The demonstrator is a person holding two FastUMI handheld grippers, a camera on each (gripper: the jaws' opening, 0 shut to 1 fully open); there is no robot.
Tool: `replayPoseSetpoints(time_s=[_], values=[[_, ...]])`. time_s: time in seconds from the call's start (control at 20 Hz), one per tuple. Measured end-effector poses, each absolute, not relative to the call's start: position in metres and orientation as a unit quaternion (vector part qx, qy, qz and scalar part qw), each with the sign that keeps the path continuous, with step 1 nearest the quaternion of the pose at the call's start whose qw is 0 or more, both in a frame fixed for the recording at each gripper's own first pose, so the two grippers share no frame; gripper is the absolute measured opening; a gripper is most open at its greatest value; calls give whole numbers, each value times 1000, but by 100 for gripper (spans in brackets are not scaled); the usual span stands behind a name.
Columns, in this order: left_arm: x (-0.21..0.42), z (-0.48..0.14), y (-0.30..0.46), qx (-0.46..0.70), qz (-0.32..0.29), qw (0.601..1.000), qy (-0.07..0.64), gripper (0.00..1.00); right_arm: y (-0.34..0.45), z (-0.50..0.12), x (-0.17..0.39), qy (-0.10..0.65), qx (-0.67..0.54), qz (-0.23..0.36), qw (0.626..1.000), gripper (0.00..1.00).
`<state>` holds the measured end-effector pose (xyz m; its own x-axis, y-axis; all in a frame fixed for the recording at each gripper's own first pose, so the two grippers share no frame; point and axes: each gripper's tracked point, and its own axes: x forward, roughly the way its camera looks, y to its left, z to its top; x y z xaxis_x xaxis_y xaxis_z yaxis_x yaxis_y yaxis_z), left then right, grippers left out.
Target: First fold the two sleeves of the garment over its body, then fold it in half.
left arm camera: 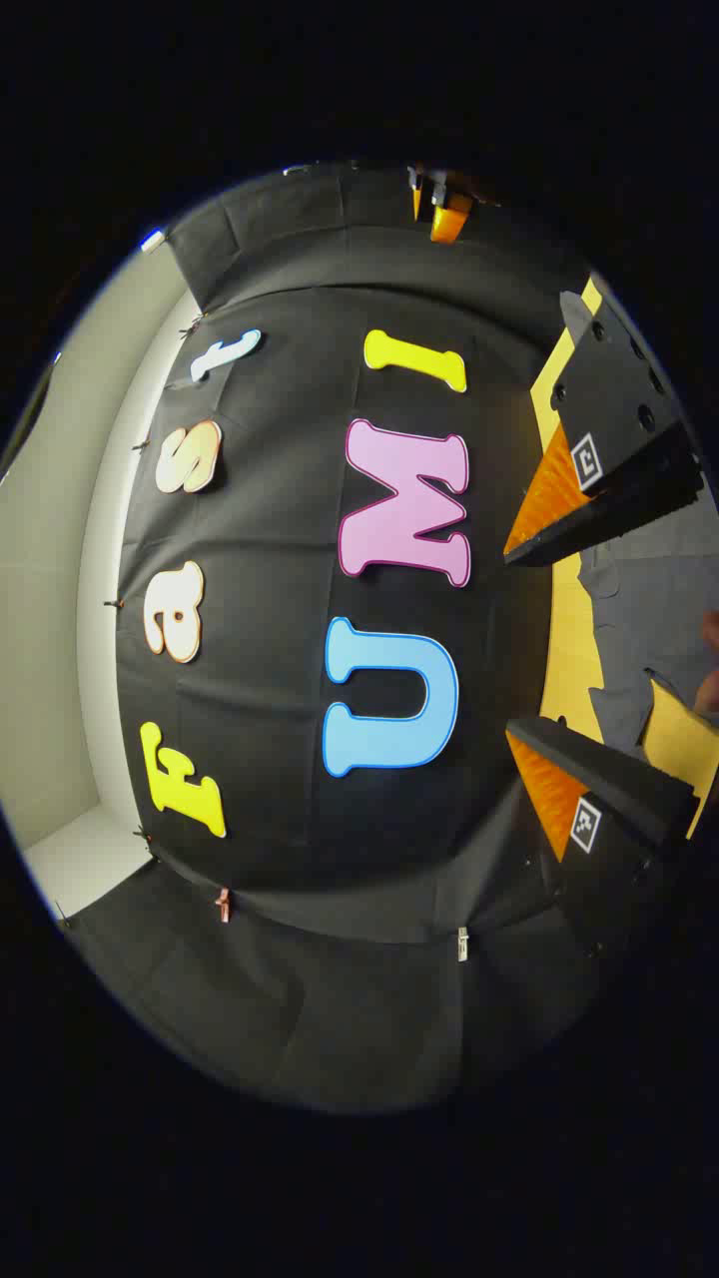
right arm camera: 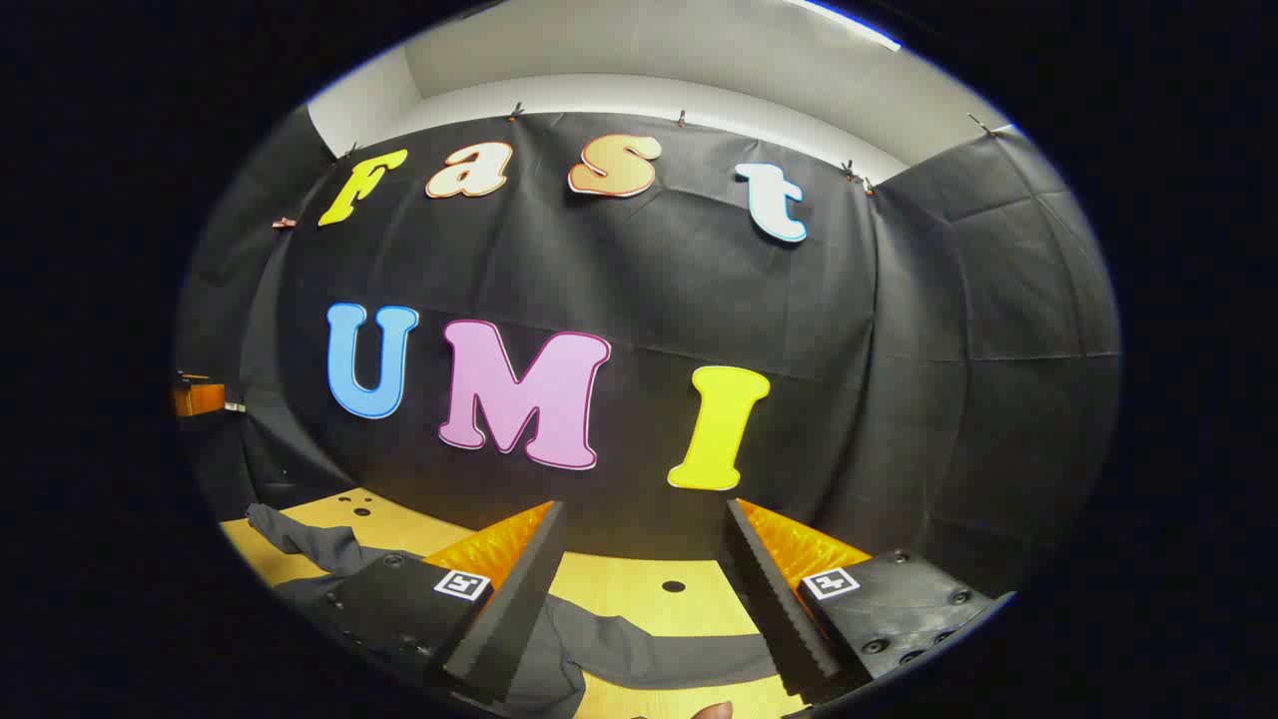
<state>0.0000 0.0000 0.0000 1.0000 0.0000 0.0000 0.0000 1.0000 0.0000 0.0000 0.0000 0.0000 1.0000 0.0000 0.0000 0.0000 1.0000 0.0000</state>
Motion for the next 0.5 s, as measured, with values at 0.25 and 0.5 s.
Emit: replayPoseSetpoints(time_s=[0.25,0.5], values=[[2,-7,21,19,-2,1000,19,95,3,-2,2,10,12,-21,1000,97],[7,-11,31,18,-11,999,27,95,19,1,-5,12,4,-27,1000,97]])
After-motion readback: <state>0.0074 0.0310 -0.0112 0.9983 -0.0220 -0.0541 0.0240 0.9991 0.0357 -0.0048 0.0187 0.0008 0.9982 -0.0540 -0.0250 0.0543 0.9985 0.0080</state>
